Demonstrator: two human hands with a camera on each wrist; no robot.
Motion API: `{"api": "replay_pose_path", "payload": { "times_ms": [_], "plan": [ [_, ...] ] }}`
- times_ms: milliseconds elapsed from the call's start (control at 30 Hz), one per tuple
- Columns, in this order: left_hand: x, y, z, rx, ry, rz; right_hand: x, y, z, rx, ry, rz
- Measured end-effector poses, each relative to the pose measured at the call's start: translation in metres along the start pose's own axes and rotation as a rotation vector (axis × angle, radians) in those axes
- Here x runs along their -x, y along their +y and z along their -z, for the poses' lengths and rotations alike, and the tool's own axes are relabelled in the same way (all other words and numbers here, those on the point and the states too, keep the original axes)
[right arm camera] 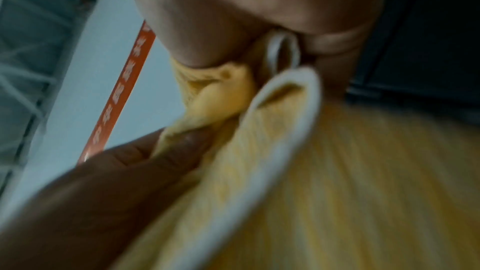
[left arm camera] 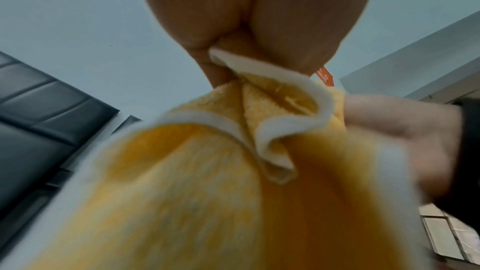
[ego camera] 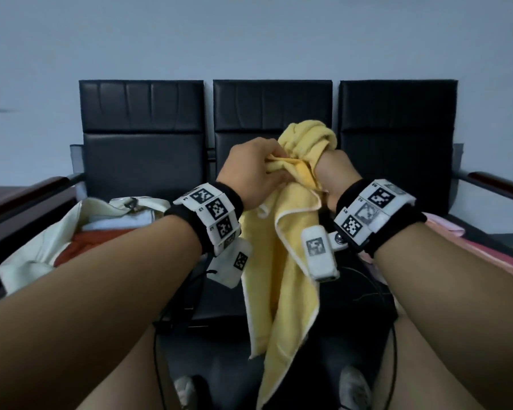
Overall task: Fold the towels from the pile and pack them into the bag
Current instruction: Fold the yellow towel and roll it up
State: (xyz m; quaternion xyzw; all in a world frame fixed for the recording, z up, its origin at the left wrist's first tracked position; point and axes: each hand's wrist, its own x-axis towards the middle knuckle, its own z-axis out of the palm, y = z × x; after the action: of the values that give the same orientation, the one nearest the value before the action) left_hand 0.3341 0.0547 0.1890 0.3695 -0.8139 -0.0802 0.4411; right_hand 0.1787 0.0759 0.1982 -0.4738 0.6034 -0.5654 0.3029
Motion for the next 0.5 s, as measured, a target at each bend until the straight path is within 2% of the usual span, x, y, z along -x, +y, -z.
{"api": "replay_pose_path", "payload": {
  "times_ms": [100, 233, 333, 500],
  "plan": [
    [0.006, -0.006, 0.001, -0.039, -0.014, 0.091, 0.002, 0.011, 0.005, 0.210, 0.068, 0.067],
    [0.013, -0.025, 0.003, -0.048, 0.038, 0.238, -0.005, 0.038, 0.018, 0.332, 0.170, -0.013],
    [0.013, -0.043, 0.006, -0.017, 0.103, 0.335, -0.014, 0.054, 0.022, 0.411, 0.185, -0.012],
    [0.004, -0.061, 0.000, 0.012, 0.196, 0.401, -0.035, 0.061, 0.015, 0.520, 0.157, 0.117]
  ]
}}
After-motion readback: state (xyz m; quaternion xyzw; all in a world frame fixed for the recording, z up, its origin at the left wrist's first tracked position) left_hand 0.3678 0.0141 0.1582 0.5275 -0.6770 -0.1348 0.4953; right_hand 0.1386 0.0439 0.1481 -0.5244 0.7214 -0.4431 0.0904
